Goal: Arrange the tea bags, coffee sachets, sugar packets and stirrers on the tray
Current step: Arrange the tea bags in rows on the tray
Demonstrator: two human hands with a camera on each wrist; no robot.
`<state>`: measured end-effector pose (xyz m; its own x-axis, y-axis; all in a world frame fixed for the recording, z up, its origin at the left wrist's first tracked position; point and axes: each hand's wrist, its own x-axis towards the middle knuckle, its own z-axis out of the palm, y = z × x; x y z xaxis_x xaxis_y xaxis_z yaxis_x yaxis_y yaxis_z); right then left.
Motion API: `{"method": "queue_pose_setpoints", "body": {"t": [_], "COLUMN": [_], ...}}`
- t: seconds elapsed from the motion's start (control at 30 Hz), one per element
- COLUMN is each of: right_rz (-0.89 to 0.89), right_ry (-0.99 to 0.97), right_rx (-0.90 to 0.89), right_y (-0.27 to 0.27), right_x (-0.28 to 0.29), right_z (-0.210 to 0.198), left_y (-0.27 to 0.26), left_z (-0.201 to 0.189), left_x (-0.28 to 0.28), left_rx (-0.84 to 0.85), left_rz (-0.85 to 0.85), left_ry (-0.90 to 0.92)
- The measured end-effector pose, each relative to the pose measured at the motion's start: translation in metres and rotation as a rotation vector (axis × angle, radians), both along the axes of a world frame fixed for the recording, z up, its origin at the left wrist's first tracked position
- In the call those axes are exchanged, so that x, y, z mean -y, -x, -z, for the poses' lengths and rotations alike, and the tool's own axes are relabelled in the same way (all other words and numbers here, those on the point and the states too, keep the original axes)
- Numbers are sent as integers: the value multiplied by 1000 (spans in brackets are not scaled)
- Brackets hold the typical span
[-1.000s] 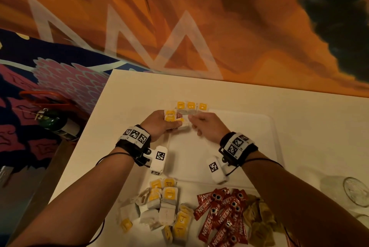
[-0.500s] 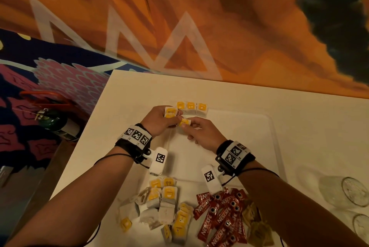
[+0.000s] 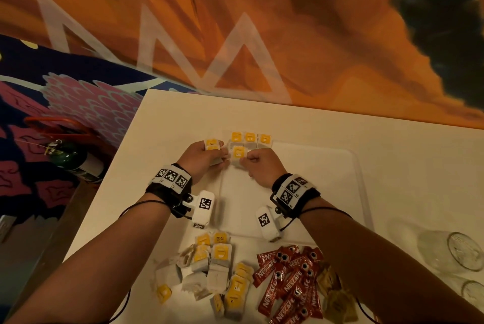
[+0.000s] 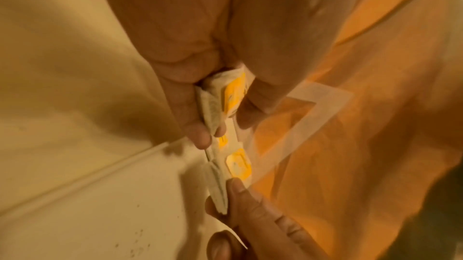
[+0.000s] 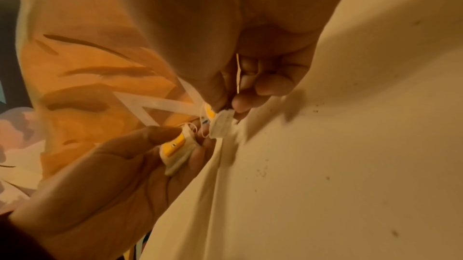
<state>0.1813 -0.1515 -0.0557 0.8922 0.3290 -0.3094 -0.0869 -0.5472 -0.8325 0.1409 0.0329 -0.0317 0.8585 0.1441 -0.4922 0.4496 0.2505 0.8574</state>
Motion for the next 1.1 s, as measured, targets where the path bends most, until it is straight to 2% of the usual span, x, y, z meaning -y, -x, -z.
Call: {"method": "queue_pose_setpoints", "body": {"t": [0.17,0.33,0.5,0.73,0.87,0.97,1.1], "right_rz": [-45,-71,-18,-10,0,-52,-135], "right_ry": [89,168,230,307,179,13,-101], "right_rx": [76,58,21,58,78,16,-50], "right_y": [-15,-25,-31,-32,-22,-7,12], "right_x": [-13,-25,-29,-27,-22,-20,-11], "right_z": [0,2,0,-2,-12,-20,-23], "left_y": [6,13,18,21,21,21,23], "left_z": [5,4,6,12,13,12,10], "left_x": [-13,-19,-21,-21,-20,-17,-13], "left_rx": [-43,-4,4,34,44,74,107], "left_rz": [36,54,59,115,155,185,226], "left_ry": [90,153,198,132,28,-108,-83]}}
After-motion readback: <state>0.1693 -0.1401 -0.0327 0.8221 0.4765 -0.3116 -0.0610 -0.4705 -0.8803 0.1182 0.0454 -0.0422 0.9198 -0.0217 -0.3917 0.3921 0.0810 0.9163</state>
